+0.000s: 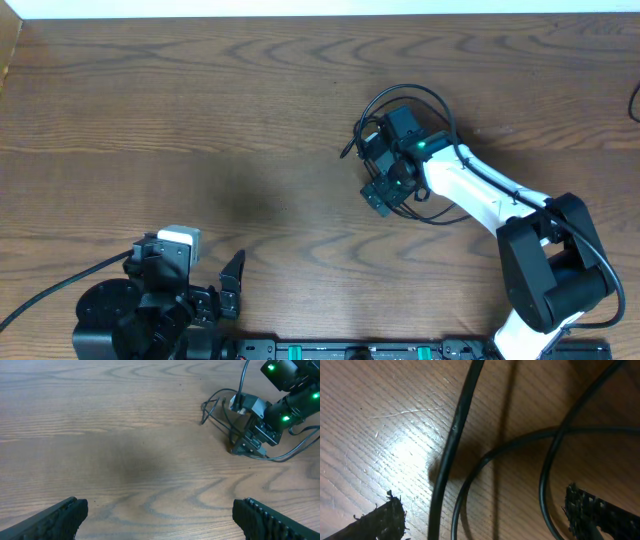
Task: Untangle cables
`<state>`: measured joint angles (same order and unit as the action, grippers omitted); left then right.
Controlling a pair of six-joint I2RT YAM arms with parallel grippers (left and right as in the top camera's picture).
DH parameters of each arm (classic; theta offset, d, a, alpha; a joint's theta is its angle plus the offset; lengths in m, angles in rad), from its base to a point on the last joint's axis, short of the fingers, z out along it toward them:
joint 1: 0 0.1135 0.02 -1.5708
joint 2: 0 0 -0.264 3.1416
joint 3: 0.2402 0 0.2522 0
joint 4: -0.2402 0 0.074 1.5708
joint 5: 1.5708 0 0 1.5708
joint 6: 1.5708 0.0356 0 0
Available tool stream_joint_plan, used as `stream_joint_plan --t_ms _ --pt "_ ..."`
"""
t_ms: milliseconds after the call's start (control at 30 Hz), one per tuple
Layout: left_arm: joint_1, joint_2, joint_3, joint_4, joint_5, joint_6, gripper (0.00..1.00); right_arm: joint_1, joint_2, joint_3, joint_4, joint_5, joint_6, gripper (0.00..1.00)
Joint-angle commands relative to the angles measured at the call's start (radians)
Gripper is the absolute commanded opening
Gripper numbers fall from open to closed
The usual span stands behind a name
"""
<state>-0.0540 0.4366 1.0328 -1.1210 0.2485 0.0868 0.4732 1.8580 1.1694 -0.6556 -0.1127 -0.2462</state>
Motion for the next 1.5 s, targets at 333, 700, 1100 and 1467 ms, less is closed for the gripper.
stream_joint_plan --t_ms 333,700,1100,1467 --pt "0.002 -0.001 0.007 -0.001 0.002 0.018 1.00 -0.027 0.071 -0.002 -0.134 -0.117 -0.069 0.99" --pt "0.002 -0.001 0.007 -0.001 0.002 0.018 1.00 -0.011 0.071 -0.003 -0.235 -0.043 -0.065 0.99" --pt "0.002 -0.001 0.007 -0.001 0.002 0.018 1.00 0.092 0.071 -0.134 -0.121 0.066 -0.061 0.83" --pt "0.002 -0.001 0.007 -0.001 0.002 0.018 1.00 0.106 0.071 -0.174 -0.069 0.096 -0.020 0.34"
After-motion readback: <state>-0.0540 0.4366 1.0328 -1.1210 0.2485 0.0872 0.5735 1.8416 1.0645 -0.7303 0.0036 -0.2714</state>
